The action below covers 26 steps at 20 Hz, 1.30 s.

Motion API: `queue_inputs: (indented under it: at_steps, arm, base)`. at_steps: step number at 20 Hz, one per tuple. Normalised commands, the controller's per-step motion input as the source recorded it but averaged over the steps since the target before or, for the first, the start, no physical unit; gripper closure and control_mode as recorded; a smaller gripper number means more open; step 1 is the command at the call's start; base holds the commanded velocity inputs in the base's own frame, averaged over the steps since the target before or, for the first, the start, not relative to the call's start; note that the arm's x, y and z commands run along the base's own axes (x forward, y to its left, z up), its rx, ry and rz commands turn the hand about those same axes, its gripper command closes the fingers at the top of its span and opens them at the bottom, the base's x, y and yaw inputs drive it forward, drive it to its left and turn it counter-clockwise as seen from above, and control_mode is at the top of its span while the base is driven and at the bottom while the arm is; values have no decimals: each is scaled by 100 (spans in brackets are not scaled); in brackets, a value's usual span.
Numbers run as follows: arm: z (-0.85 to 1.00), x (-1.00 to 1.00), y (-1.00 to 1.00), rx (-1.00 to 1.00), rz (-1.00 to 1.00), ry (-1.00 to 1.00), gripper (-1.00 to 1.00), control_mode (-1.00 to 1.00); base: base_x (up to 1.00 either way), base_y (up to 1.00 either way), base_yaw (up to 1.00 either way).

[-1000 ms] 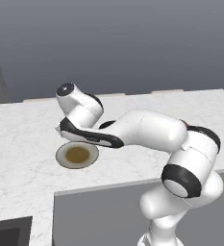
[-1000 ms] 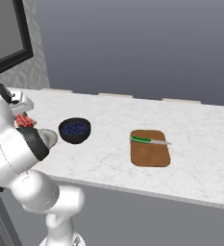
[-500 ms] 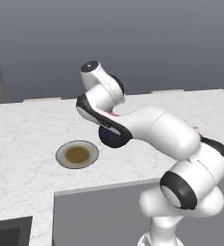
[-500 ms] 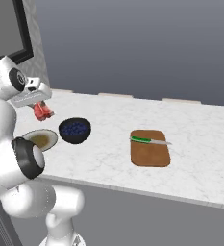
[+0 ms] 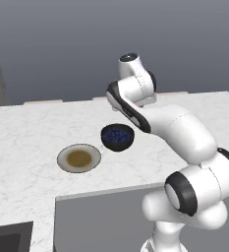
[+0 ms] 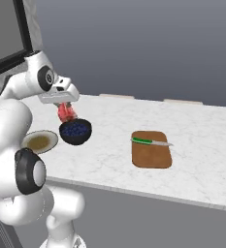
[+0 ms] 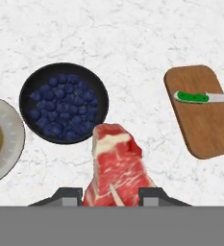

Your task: Pick up the knife from the drawer and place it on the cutting board. Then place the meat from the plate to the cutting board.

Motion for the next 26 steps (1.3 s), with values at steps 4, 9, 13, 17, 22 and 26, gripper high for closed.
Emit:
queue_inputs:
  at_steps: [4, 9, 13, 17, 22, 26]
  arm:
    - [0, 15, -100, 15, -11, 6, 100, -100]
    - [0, 10, -100, 14, -10, 4, 100, -100]
    - [-12, -1, -100, 1, -10, 0, 100, -100]
    - [-31, -10, -100, 0, -13, 0, 100, -100]
    - [-44, -1, -100, 1, -9, 8, 100, -100]
    - [-55, 0, -98, 5, -1, 14, 100, -100]
  base:
    - [0, 0, 0]
    - [0, 0, 0]
    - [0, 0, 0]
    - [0, 0, 0]
    - [0, 0, 0]
    - [0, 0, 0]
